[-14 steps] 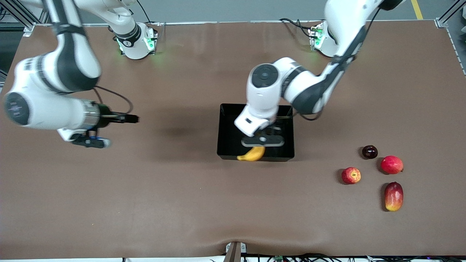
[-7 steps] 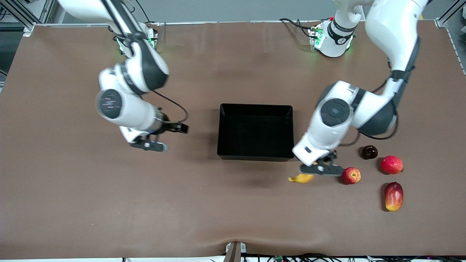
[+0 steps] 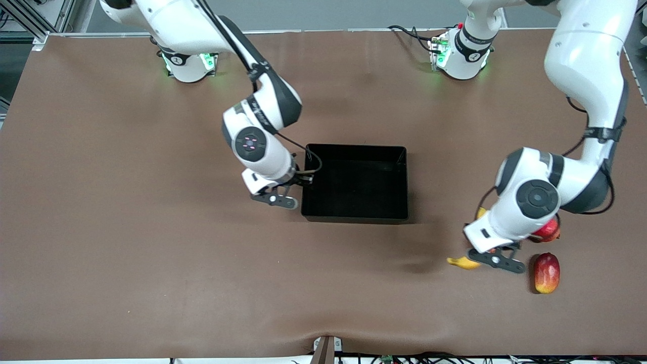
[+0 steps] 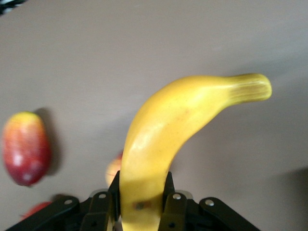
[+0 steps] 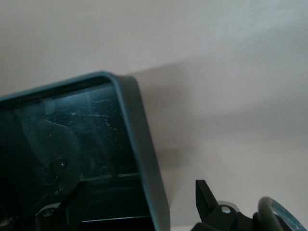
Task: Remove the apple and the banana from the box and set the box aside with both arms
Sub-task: 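Carry the banana out with the left gripper while the right gripper reaches the box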
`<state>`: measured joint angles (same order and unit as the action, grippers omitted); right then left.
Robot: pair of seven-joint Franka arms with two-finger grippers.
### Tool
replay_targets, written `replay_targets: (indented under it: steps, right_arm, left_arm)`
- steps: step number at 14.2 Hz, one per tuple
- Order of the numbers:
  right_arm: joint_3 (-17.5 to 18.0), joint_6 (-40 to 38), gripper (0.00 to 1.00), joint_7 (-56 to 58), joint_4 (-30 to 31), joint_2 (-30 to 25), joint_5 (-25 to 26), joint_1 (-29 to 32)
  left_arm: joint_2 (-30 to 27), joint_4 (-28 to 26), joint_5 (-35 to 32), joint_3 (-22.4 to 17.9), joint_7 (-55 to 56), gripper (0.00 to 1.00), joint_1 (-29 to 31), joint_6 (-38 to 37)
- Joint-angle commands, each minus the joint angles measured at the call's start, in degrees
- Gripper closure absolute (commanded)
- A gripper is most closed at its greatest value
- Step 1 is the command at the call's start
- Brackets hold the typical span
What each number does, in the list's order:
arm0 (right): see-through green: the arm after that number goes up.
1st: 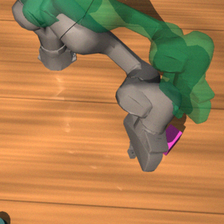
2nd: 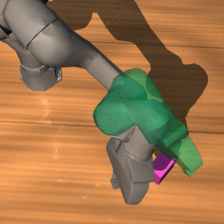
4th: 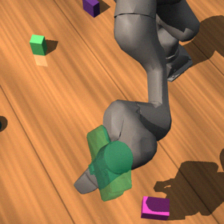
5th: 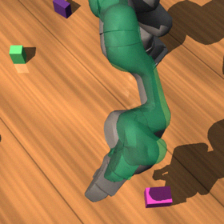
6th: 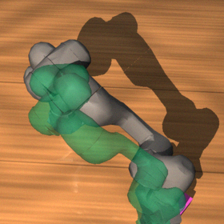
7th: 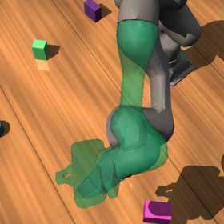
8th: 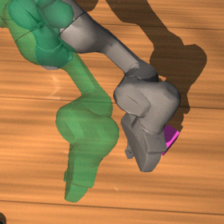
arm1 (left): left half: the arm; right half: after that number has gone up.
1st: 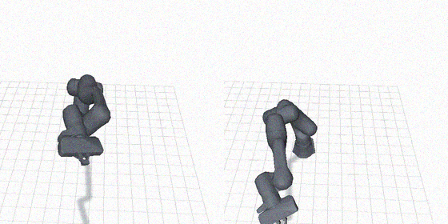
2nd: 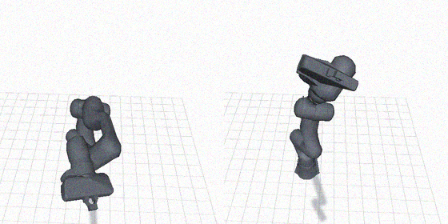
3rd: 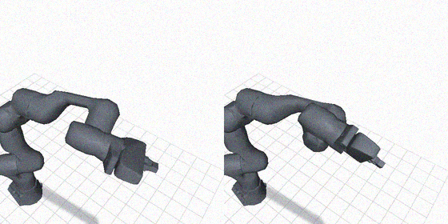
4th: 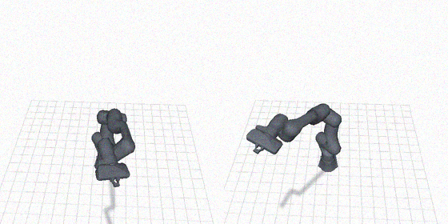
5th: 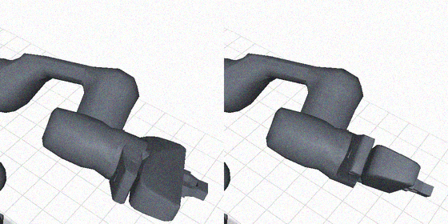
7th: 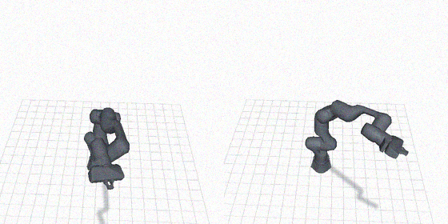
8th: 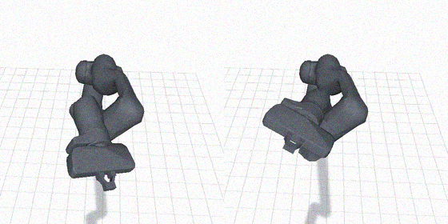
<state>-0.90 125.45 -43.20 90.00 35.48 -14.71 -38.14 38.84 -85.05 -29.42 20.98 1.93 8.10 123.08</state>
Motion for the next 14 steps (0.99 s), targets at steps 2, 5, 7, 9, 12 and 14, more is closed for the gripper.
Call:
replay_targets:
  steps: [2, 5, 7, 9, 12, 14]
  right_arm:
    - [-0.9, 1.1, 0.54, -1.0, -2.6, 3.8, 3.4, -2.3]
    - [-0.7, 0.6, 1.0, -1.0, -2.6, 3.8, 5.8, -2.3]
    - [-0.7, 0.4, 1.0, -0.8, -2.6, 3.5, 5.8, -1.9]
    - [-0.8, 0.3, 1.0, -0.3, -2.8, 2.8, 5.7, -1.3]
    - [-0.8, -4.1, 1.0, 0.4, -2.9, -0.7, 5.6, 1.6]
    - [-0.8, -8.7, 1.0, 4.0, -2.8, -2.9, 5.3, 3.9]
  left_arm:
    - [4.9, 1.4, -3.8, -3.6, -2.4, 1.0, -0.3, 5.9]
    - [6.7, 1.4, -3.5, -6.6, -8.4, 1.0, -0.3, 10.3]
    - [8.1, 1.4, -3.5, -7.7, -10.8, 1.0, 0.9, 13.7]
    - [9.1, 1.4, -3.0, -7.7, -13.8, 1.0, 2.9, 17.0]
    - [9.1, 1.4, -2.7, -7.7, -13.8, 1.0, 2.9, 17.1]
    - [9.4, 1.4, -2.7, -7.7, -13.8, 1.0, 3.0, 17.2]
